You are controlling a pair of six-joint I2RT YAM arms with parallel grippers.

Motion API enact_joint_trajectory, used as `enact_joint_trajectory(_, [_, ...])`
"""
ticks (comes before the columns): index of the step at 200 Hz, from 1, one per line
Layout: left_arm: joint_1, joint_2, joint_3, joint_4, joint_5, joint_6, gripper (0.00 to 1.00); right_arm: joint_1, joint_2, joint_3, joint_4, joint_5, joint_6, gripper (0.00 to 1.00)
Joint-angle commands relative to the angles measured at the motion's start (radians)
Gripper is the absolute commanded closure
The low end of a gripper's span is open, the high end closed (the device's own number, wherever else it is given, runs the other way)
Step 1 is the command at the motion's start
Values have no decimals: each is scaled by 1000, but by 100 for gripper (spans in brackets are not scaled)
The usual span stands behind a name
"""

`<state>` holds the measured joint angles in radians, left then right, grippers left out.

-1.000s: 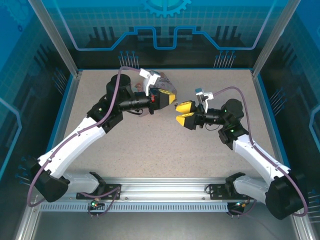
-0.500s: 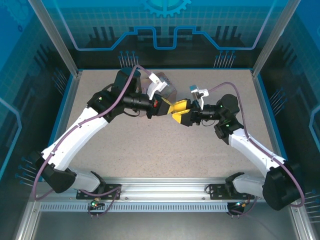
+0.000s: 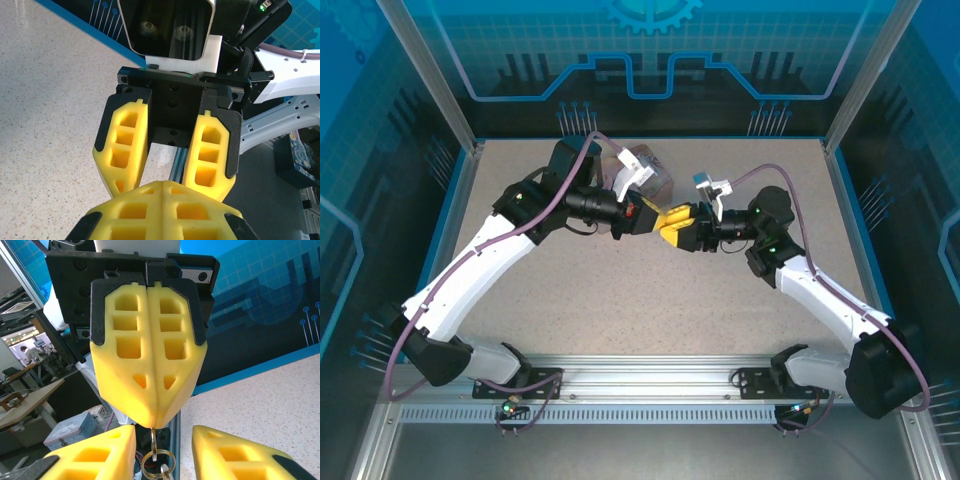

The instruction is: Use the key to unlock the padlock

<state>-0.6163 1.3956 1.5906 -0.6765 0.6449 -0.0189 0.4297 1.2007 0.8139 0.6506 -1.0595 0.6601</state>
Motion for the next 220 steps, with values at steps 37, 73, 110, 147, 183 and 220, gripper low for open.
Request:
enact_joint_trajectory(37, [7,4,26,-7,12,19,100,12,-5,22,-45,-7,-39,78])
enact_joint_trajectory(73, [7,3,25,-8,10,22,100,12,-11,18,-54,1,-43,91])
enact_joint_trajectory(110, [10,3,24,-13,7,28,100,10,-17,12,-62,12,-51,99])
enact_joint_trajectory(147, [20,10,29,-23,7,30,100,9,-26,10,-76,12,-64,100])
enact_joint_trajectory(183, [23,18,43,-43,4,39,100,6,-37,12,-117,28,-89,93])
enact_joint_trajectory(220, [25,23,50,-62,6,47,100,4,-38,16,-115,19,-89,95])
